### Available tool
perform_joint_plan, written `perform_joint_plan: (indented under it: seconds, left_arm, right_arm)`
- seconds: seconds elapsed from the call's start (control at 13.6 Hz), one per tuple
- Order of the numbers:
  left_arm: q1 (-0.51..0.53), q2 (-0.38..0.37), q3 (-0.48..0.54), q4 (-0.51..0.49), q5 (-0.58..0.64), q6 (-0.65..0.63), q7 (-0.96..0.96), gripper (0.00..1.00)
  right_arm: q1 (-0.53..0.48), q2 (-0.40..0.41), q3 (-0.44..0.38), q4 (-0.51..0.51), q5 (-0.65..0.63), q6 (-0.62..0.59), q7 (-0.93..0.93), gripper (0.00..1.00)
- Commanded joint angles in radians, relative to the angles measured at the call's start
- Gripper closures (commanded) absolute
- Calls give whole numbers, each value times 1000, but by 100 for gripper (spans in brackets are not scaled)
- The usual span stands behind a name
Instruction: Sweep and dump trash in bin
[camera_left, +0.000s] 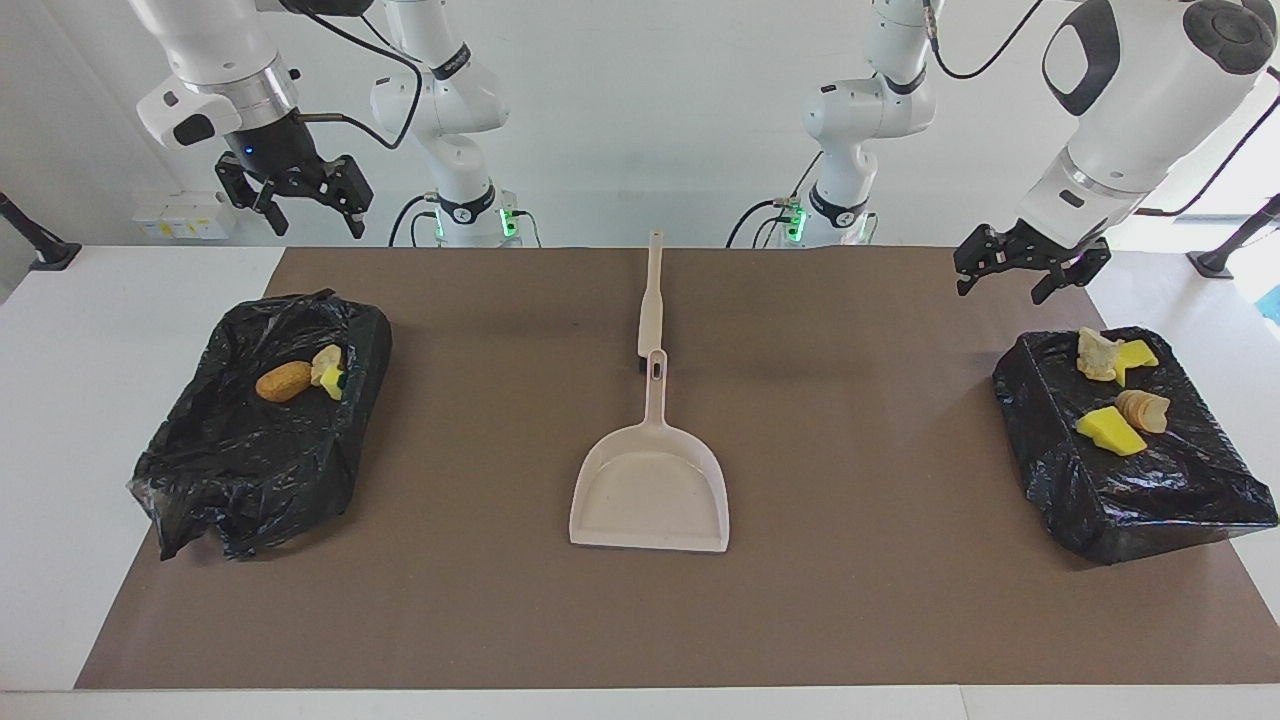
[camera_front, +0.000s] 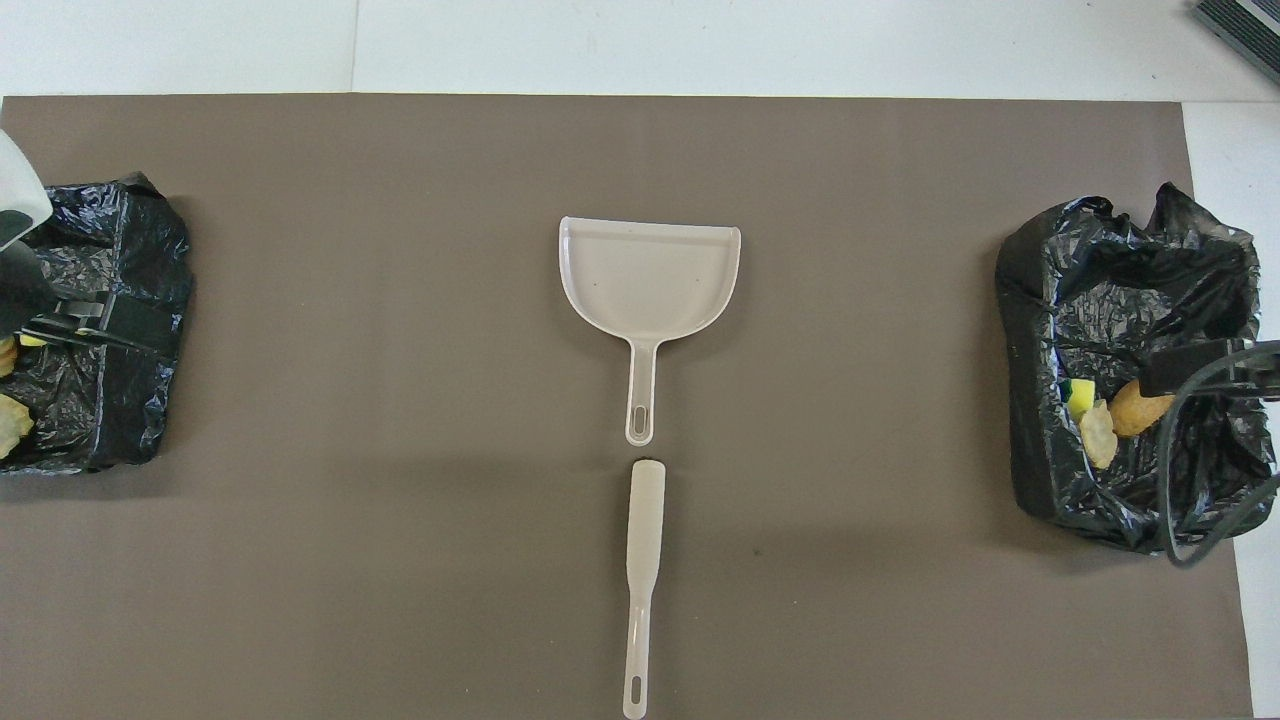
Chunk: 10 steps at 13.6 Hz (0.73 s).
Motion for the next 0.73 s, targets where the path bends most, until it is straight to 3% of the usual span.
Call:
perform_joint_plan:
  seconds: [0.0,0.15,0.66]
  left_arm:
    - [-86,-26,70,-16,15,-6,9,0]
    - [-202,-26,198,-8,10,-14,14,0]
    - [-162,-80,192,-39,7,-49,12,0]
  right_arm:
    - [-5,-27,4,-34,-8,11,15,0]
    - [-5,-27,4,-34,-8,12,17,0]
    - [-9,-27,4,-35,-8,11,15,0]
